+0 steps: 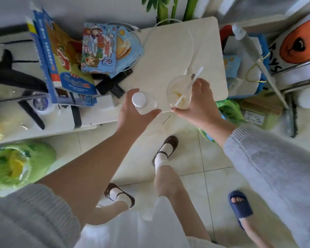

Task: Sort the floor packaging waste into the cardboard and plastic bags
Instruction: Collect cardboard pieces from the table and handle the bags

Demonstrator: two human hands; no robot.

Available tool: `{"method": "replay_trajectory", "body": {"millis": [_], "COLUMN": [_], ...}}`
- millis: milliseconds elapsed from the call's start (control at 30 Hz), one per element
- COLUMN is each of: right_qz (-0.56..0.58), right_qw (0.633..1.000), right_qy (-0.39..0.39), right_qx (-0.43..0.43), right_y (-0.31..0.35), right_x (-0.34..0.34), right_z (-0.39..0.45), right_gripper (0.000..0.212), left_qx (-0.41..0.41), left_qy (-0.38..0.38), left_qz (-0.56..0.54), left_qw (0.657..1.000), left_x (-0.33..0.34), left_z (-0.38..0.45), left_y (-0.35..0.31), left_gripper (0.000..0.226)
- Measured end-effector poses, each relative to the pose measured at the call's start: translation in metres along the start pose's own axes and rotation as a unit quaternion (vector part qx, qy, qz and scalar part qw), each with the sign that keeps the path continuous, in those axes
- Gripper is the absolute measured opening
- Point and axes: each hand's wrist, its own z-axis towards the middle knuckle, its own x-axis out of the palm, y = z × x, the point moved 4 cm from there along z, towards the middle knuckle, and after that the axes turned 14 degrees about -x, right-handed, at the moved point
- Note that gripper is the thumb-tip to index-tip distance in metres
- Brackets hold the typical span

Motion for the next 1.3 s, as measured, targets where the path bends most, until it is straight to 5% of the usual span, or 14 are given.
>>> {"method": "replay_trajectory", "body": {"millis": [300, 633, 767, 900, 1300], "right_qz": [0.022, 0.028, 0.004, -0.015, -0.105], "right_qw": [0.987, 0.929, 0.906, 0.889, 0.849], "right_qy": [0.062, 0.232, 0.276, 0.311, 0.378], "right_qx": [-0.144, -0.287, -0.32, -0.337, -0.354], "right_y": [0.223, 0.471, 0.524, 0.565, 0.642], "right_x": [0.042, 0.185, 0.223, 0.256, 0.361], "right_z": [-0.07, -0.129, -0.136, -0.122, -0.02], "right_gripper": [0.1, 0.114, 0.114, 0.112, 0.111], "left_qx": [-0.074, -0.217, -0.239, -0.266, -0.305], "left_qy": [-0.098, -0.28, -0.31, -0.337, -0.339], "left_qz": [-0.106, -0.291, -0.324, -0.351, -0.348], "left_qw": [0.987, 0.889, 0.861, 0.832, 0.819], "left_x": [-0.197, -0.398, -0.431, -0.458, -0.526], "left_z": [-0.092, -0.193, -0.211, -0.208, -0.085], "left_y": [0.16, 0.373, 0.413, 0.442, 0.498], "left_gripper": [0.073, 0.08, 0.087, 0.067, 0.075]}}
